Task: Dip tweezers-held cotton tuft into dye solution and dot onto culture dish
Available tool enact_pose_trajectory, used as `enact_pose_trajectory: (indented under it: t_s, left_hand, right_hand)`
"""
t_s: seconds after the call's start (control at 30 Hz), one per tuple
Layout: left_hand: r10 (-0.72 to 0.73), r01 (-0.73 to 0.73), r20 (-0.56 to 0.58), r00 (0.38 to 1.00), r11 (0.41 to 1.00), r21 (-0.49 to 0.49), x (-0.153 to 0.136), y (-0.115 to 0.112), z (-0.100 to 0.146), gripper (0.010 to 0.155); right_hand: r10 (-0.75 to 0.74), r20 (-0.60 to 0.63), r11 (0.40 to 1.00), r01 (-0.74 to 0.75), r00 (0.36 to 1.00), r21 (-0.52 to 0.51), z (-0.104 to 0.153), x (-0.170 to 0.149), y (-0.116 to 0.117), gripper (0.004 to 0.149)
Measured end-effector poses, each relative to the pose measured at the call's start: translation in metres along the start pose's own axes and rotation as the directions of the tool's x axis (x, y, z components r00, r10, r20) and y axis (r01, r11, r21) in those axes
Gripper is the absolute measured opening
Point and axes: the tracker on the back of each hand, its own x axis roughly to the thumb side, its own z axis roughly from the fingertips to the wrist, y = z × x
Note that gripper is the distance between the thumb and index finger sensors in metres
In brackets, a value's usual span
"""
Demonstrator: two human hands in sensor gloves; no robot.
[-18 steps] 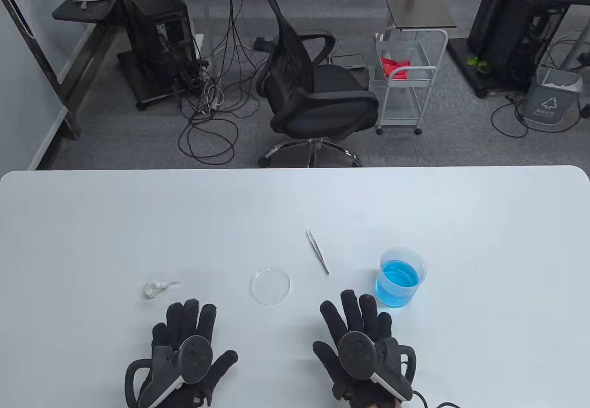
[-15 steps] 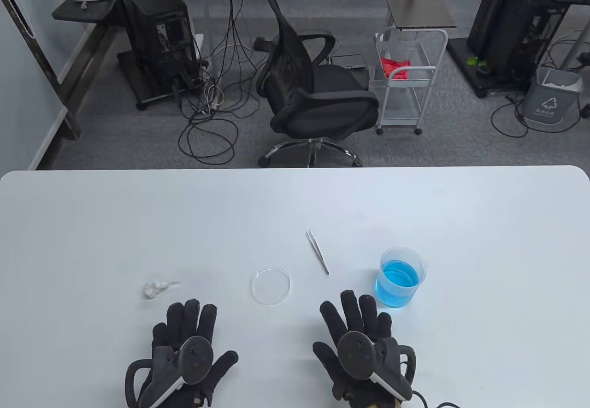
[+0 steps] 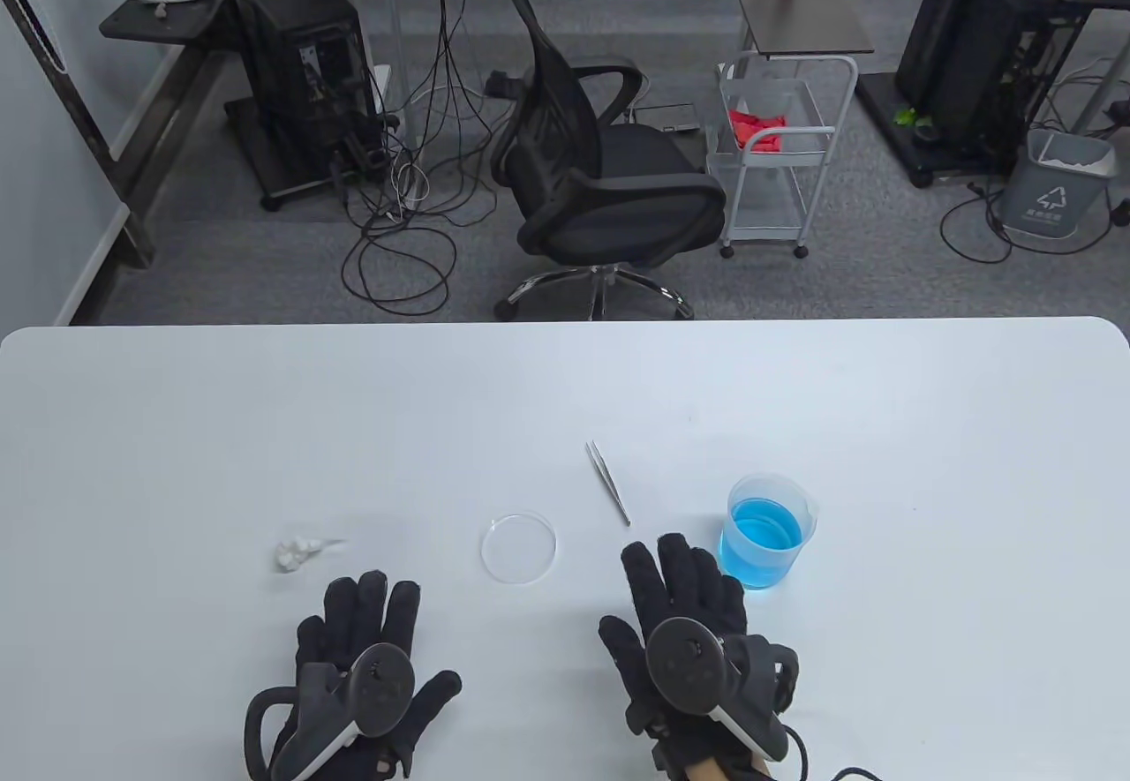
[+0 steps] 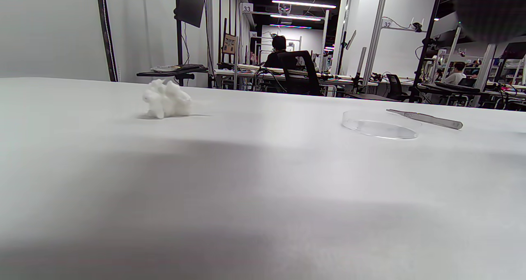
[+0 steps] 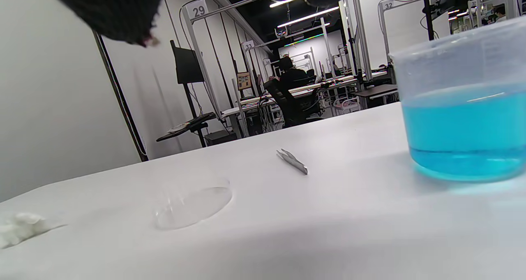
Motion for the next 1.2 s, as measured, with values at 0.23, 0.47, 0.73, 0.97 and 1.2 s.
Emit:
enact_pose_trajectory:
  t_s: [0.23, 0.47, 0.73, 0.97, 1.2]
  left_hand:
    - [-0.004, 0.004, 0.006, 1.000, 1.000, -0.013, 0.001, -0.001, -0.001, 0.096]
    - [-0.001, 0.001, 0.006, 1.000, 1.000, -0.016, 0.002, 0.000, -0.001, 0.096]
    - [-0.004, 0.004, 0.009, 1.000, 0.999, -0.032, 0.005, -0.001, -0.004, 0.096]
    - [0.001, -0.001, -0.002, 1.000, 0.999, -0.039, 0.005, -0.001, -0.005, 0.096]
    - [0.009, -0.011, -0.036, 0.999, 0.999, -0.037, -0.002, 0.000, -0.004, 0.096]
  right_hand:
    - [0.046, -0.039, 0.999, -0.045, 0.998, 0.027, -0.054, 0.024, 0.003, 0.074]
    - [0.108, -0.131, 0.991, -0.096, 0.985, 0.097, -0.110, 0.025, 0.029, 0.074]
    - [0.135, -0.258, 0.979, -0.088, 0.957, 0.184, -0.156, 0.008, 0.068, 0.074]
    - [0.191, -0.322, 0.960, -0.109, 0.927, 0.256, -0.179, -0.006, 0.101, 0.074]
    - [0.297, -0.349, 0.925, -0.176, 0.889, 0.338, -0.194, -0.013, 0.124, 0.073]
